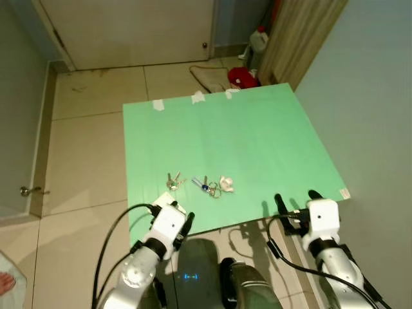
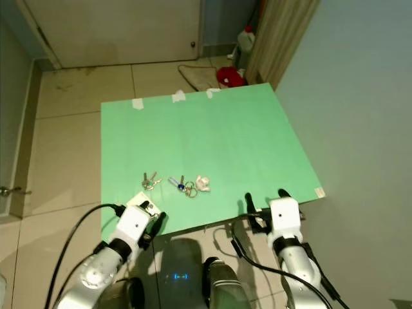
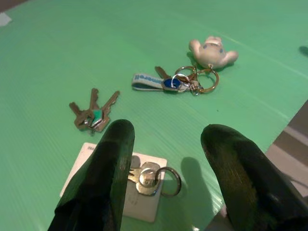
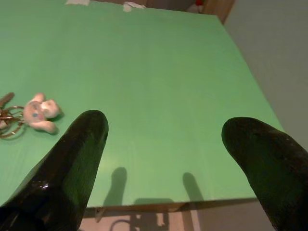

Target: Hang keys on a hook

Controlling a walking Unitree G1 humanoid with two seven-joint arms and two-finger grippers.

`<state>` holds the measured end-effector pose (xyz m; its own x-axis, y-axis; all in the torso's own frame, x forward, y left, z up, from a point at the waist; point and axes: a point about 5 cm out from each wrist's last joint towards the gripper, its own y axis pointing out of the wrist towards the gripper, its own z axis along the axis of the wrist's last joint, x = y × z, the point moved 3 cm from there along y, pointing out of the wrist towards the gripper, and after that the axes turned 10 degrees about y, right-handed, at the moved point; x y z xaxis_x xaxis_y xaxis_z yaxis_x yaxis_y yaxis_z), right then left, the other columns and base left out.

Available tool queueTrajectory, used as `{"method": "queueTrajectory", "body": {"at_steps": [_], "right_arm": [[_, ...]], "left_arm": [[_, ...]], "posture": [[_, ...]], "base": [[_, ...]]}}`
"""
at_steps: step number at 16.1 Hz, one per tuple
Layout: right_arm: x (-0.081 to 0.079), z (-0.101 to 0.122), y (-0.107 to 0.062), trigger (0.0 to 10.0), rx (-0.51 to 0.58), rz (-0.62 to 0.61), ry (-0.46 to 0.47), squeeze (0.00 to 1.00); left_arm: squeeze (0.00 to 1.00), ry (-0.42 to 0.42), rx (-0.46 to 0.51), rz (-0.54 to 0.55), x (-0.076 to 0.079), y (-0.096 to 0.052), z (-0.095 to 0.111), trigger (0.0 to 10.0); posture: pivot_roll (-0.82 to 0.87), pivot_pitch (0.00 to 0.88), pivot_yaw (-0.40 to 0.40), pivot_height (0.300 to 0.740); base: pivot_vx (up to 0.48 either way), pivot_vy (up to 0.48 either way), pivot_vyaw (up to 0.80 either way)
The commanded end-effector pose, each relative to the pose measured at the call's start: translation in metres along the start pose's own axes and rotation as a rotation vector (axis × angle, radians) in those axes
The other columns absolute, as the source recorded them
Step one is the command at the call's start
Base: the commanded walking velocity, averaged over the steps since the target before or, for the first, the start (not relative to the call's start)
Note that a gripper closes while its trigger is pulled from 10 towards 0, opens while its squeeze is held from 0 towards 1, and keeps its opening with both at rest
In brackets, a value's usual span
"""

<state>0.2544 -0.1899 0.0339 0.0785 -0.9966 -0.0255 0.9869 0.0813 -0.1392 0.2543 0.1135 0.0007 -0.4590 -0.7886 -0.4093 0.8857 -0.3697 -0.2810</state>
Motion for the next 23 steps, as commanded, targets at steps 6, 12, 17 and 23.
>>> {"method": "queueTrajectory", "body": {"at_steps": [6, 12, 17, 23], "right_arm": [[0.012, 0.000, -0.018, 10.0, -0.056, -0.043, 0.007, 0.00], [0.012, 0.000, -0.020, 10.0, -0.088, -0.040, 0.009, 0.00], [0.011, -0.002, -0.025, 10.0, -0.103, -0.036, 0.008, 0.00], [0.008, -0.002, -0.028, 10.0, -0.108, -0.042, 0.014, 0.00]], "left_arm": [[0.00, 0.040, -0.084, 0.046, 0.011, -0.007, -0.024, 10.0], [0.00, 0.006, -0.126, 0.050, 0.015, -0.005, -0.035, 10.0], [0.00, 0.002, -0.153, 0.062, 0.007, 0.002, -0.041, 10.0], [0.00, -0.005, -0.207, 0.031, 0.009, 0.009, -0.050, 10.0]], "posture": [[-0.19, 0.218, -0.074, 0.740], [-0.19, 0.207, -0.084, 0.740], [-0.21, 0.202, -0.097, 0.740], [-0.23, 0.215, -0.083, 0.740]], "base": [[0.000, 0.000, 0.00], [0.000, 0.000, 0.00], [0.000, 0.000, 0.00], [0.000, 0.000, 0.00]]}}
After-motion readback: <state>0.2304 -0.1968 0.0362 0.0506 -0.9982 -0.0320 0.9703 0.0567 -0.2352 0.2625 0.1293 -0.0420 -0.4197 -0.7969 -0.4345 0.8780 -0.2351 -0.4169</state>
